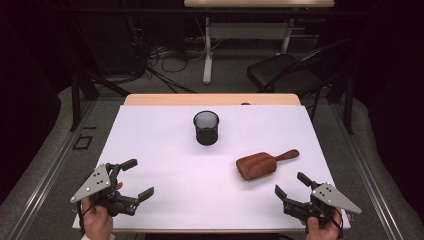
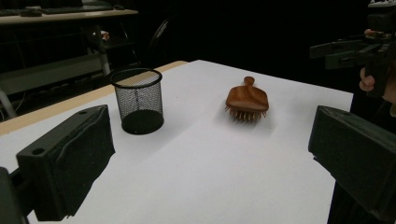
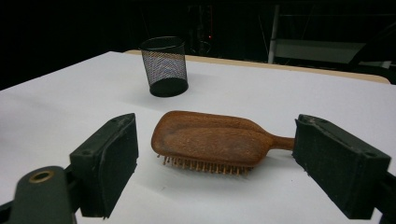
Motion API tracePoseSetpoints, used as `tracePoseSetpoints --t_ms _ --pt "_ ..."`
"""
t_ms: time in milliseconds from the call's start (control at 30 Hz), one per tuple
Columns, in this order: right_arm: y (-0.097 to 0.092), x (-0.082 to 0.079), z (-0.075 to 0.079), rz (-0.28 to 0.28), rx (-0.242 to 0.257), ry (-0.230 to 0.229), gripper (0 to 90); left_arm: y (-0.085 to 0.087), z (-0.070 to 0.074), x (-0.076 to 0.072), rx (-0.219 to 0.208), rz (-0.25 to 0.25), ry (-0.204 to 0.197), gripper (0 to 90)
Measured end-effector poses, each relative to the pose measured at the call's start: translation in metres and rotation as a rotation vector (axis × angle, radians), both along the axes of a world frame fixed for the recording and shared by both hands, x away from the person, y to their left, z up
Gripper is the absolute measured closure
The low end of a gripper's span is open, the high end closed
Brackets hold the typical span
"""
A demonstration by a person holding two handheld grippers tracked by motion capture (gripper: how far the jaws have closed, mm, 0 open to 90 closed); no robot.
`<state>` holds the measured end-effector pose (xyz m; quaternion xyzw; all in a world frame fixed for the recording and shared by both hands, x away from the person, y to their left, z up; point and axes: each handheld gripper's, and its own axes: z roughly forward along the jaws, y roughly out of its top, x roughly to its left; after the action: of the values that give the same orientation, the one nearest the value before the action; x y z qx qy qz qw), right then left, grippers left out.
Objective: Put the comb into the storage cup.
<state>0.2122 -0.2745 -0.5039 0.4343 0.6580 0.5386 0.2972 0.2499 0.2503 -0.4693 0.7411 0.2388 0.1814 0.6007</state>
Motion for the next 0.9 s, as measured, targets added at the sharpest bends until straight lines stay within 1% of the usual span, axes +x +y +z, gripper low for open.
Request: tracePoseSetpoints --t_ms 67,100,133,233,300,333,433,467,500,533,600,700,733,800,867,900 --pt "-0.001 0.001 -0.001 -0.002 0.004 0.007 13.9 0.0 0.0 0.001 0.003 -0.005 -0.001 0.3" --pt "-0.001 0.001 -0.001 -0.001 0.0 0.013 13.8 0.0 0.0 0.001 0.009 -0.005 0.001 0.3" --pt "-0.001 0.002 -0.001 -0.001 -0.005 0.011 13.5 -0.001 -0.001 0.001 0.006 -0.002 0.003 0.2" --pt "-0.002 0.003 0.0 0.0 -0.008 0.035 10.0 -0.002 -0.002 0.002 0.008 -0.008 0.007 0.2" --pt "-0.003 0.006 0.001 -0.002 -0.001 0.036 8.6 -0.003 -0.003 0.001 0.022 -0.011 0.013 0.3" --pt "-0.004 0.007 0.001 -0.003 0.008 0.047 8.1 -0.004 -0.004 0.0 0.023 -0.007 0.012 0.2" --pt "-0.005 0.011 0.0 -0.002 0.002 0.06 4.8 -0.004 -0.004 0.0 0.02 -0.007 0.013 0.3" --pt "-0.006 0.013 0.0 -0.002 -0.006 0.072 3.3 -0.004 -0.004 0.0 0.024 -0.011 0.014 0.3" --pt "-0.005 0.016 -0.002 -0.006 -0.023 0.109 1.5 -0.004 -0.005 -0.001 0.022 -0.012 0.016 0.3" --pt "-0.005 0.016 -0.002 -0.006 -0.023 0.109 1.5 -0.004 -0.005 -0.001 0.025 -0.014 0.016 0.3" --pt "-0.003 0.02 -0.004 -0.016 -0.04 0.147 1.3 -0.004 -0.006 -0.001 0.022 -0.009 0.02 0.2" --pt "-0.003 0.022 -0.004 -0.017 -0.046 0.15 1.4 -0.003 -0.007 -0.001 0.034 -0.003 0.027 0.3" --pt "-0.002 0.022 -0.003 -0.019 -0.044 0.154 1.4 -0.003 -0.008 -0.001 0.031 0.0 0.026 0.2" --pt "-0.003 0.022 -0.002 -0.013 -0.047 0.144 1.9 -0.002 -0.008 -0.002 0.029 0.006 0.023 0.2" --pt "-0.003 0.023 -0.001 -0.016 -0.055 0.143 2.2 -0.001 -0.008 -0.003 0.027 0.01 0.025 0.3" --pt "-0.003 0.024 -0.001 -0.016 -0.056 0.151 2.2 -0.001 -0.008 -0.003 0.024 0.01 0.025 0.2"
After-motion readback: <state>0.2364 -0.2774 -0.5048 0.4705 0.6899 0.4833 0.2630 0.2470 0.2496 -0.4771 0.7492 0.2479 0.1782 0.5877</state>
